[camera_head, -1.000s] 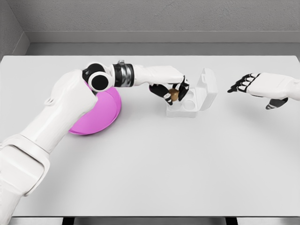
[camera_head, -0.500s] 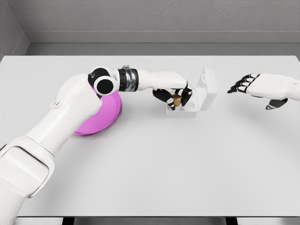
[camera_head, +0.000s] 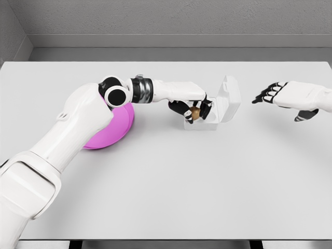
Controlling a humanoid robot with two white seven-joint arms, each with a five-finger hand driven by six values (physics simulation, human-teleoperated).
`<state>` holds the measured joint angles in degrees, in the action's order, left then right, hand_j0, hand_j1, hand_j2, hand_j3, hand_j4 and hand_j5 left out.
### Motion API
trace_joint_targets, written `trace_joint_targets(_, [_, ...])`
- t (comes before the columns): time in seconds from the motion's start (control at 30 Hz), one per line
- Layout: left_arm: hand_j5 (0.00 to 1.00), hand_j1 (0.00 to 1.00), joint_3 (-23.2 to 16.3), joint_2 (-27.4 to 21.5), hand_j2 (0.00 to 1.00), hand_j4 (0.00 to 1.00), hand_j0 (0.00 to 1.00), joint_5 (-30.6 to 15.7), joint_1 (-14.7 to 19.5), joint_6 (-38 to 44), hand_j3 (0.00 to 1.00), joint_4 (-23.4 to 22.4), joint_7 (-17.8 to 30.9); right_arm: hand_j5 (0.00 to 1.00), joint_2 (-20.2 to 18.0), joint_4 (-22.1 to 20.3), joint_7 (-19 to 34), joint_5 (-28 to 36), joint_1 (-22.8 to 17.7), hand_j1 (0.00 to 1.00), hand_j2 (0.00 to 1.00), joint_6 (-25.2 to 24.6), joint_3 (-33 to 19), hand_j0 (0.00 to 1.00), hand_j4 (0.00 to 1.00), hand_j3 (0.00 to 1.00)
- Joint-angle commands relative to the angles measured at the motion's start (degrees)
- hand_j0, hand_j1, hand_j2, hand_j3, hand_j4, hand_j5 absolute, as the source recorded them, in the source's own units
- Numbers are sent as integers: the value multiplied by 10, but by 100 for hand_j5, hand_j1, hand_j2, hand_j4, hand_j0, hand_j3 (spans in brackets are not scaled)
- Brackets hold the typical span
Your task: Pack egg into the box and close the box lid
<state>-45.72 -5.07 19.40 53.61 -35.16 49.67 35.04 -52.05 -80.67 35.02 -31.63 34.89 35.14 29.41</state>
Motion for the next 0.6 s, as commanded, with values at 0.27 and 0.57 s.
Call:
trace_joint_targets(0.27, [69, 69, 2, 1, 69, 69, 69, -8, 0, 2, 69, -8, 0, 100, -1, 0, 0, 2, 0, 100, 100, -1, -2, 100, 100, 100])
trace_joint_targets(0.57, [96, 96, 4, -7, 96, 96, 96, -10, 0, 2, 96, -9, 0, 100, -1, 0, 0, 2, 0, 100, 100, -1, -3, 100, 100, 100])
